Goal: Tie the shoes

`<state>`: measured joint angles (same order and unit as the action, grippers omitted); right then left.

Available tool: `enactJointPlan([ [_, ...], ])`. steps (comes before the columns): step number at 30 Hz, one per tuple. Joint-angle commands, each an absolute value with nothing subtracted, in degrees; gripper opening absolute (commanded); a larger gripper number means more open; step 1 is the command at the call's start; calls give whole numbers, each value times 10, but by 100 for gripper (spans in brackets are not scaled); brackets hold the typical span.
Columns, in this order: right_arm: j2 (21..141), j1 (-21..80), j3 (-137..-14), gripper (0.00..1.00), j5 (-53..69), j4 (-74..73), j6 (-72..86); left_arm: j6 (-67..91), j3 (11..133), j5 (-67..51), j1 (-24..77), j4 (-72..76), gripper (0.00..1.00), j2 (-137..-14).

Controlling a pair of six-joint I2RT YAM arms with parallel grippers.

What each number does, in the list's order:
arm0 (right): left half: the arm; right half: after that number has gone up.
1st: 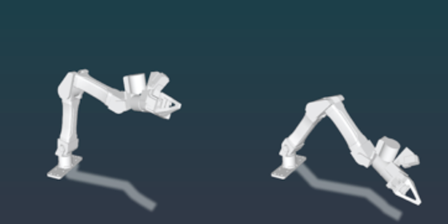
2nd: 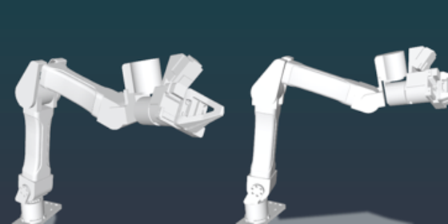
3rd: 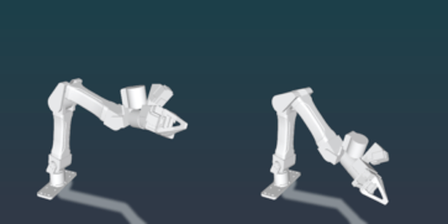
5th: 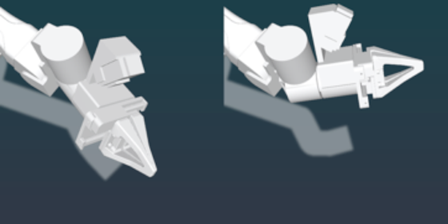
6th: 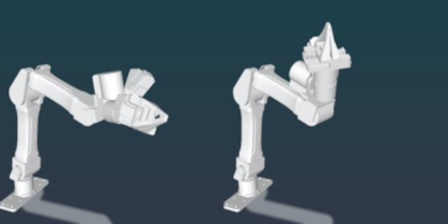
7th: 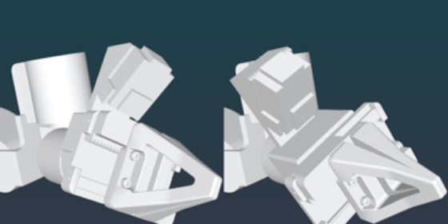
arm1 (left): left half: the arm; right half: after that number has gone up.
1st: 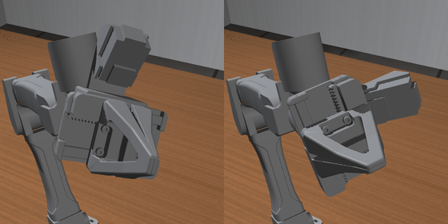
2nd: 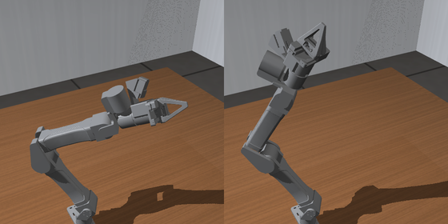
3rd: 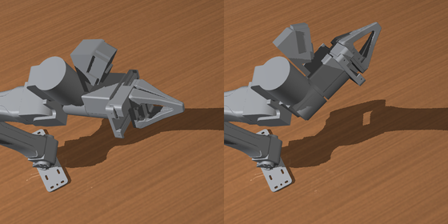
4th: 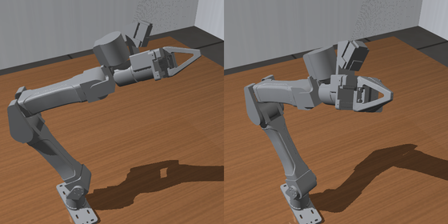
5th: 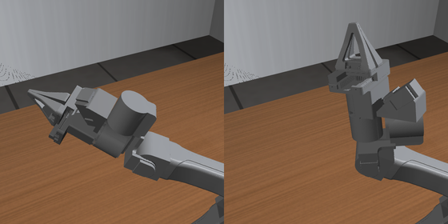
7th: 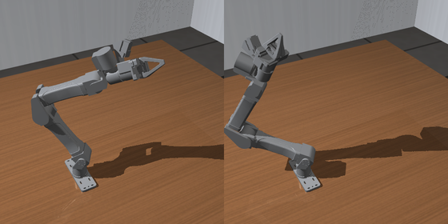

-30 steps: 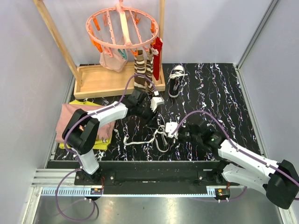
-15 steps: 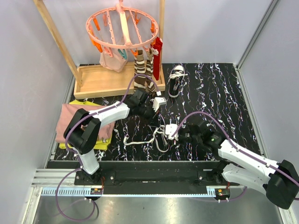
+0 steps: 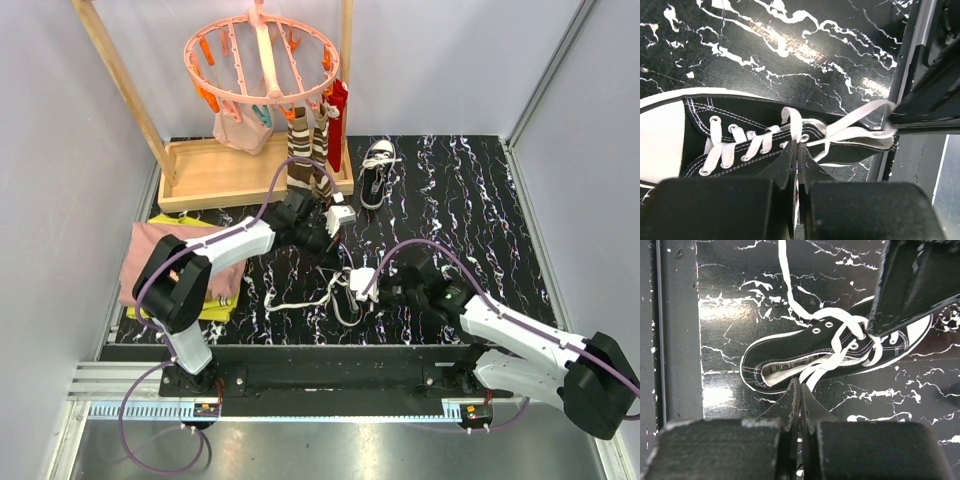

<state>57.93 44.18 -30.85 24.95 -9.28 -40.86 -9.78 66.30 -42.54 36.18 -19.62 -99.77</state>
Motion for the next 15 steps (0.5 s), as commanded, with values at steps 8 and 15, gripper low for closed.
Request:
enactJointPlan([
  [8,602,440,-330,0,225,-30,-413,-86,681,-457,364,-181,0,-958],
  [15,613,440,-326,0,211,-5,-412,-85,679,-461,364,-181,0,-957],
])
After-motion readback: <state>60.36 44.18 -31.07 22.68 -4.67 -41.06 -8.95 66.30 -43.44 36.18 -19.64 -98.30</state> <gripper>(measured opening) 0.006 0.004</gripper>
